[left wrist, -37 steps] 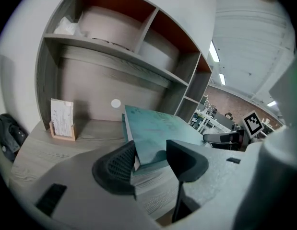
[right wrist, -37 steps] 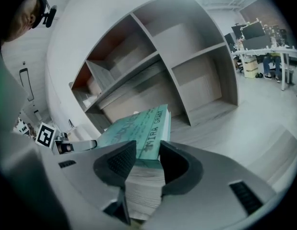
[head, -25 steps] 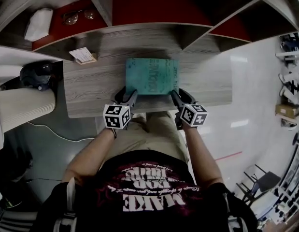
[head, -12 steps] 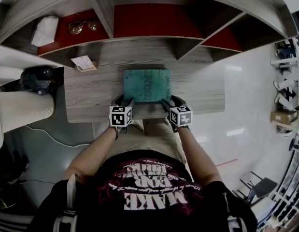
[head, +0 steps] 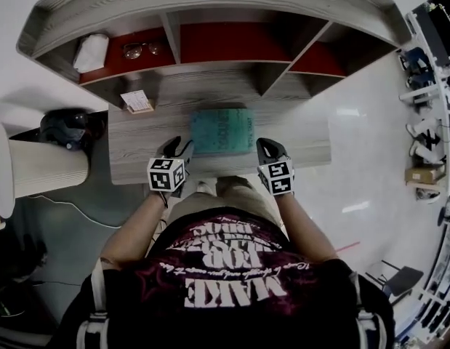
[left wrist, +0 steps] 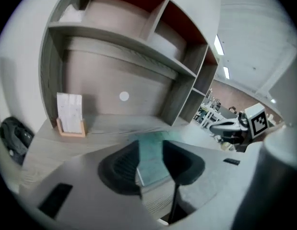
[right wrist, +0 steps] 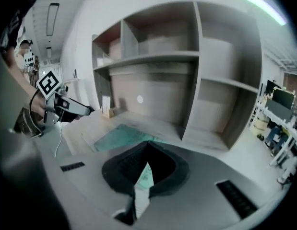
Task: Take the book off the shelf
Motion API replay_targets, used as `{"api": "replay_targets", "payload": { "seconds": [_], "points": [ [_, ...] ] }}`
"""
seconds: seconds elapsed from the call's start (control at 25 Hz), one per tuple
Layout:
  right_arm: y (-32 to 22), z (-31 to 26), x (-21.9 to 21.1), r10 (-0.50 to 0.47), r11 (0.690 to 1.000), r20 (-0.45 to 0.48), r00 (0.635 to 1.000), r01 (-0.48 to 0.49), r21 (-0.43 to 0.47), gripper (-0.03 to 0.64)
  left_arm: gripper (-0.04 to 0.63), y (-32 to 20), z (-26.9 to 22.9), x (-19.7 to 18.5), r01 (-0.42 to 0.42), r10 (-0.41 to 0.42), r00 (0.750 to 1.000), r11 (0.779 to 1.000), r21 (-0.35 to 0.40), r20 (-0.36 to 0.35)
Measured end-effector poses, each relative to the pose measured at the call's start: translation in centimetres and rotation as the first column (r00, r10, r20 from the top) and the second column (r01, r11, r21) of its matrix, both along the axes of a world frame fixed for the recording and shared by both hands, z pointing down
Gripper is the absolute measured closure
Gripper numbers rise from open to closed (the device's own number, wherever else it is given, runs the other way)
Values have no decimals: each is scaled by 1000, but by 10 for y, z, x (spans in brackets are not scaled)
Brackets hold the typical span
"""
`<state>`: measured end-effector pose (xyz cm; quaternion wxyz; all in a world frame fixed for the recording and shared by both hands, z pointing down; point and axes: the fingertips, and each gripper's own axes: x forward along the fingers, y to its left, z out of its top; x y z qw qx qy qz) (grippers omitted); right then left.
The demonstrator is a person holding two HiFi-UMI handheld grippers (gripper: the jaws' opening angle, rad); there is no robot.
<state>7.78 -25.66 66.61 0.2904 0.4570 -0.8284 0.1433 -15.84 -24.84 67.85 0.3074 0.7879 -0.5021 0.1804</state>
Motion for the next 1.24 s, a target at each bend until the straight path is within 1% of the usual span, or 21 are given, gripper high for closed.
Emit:
{"api": "replay_targets", "payload": {
  "seconds": [0.04, 0.08, 0.12, 0.16, 0.28, 0.4, 0.56, 0.68, 0.88, 1.0, 1.24],
  "points": [
    [0, -18, -2, -3, 999, 11, 1000, 2, 52, 614, 509, 2, -12, -4, 0, -1, 999, 999, 35, 35],
    [1, -36, -5, -6, 995, 28, 1000, 4, 97, 614, 560, 4, -26, -7, -1, -4, 997, 997, 73, 71],
    [2, -52, -7, -9, 991, 50, 999, 3, 132, 614, 579, 6, -41, -8, -5, -5, 996, 994, 111, 91],
    [3, -67, -10, -10, 988, 77, 997, -2, 155, 614, 586, 8, -58, -7, -12, -3, 995, 989, 150, 95],
    [8, -106, -15, -8, 982, 162, 987, -23, 187, 614, 588, 14, -108, -4, -30, 12, 997, 968, 248, 75],
    [18, -142, -20, -13, 974, 219, 976, -36, 222, 614, 589, 18, -150, -6, -30, 22, 999, 955, 296, 30],
    [31, -180, -27, -22, 965, 256, 966, -46, 258, 614, 589, 23, -194, -20, 9, 0, 1000, 933, 361, -24],
    [37, -205, -29, -38, 956, 268, 963, -43, 290, 614, 588, 26, -217, -25, 31, -12, 999, 914, 404, -48],
    [51, -234, -21, -59, 942, 265, 962, -34, 333, 614, 589, 35, -239, -26, 69, -45, 997, 895, 442, -64],
    [60, -239, -11, -56, 941, 279, 959, -42, 335, 614, 589, 45, -247, -23, 86, -65, 996, 889, 449, -62],
    [79, -237, 10, -76, 944, 313, 947, -32, 329, 614, 589, 71, -254, -1, 92, -80, 996, 883, 461, -45]
  ]
}}
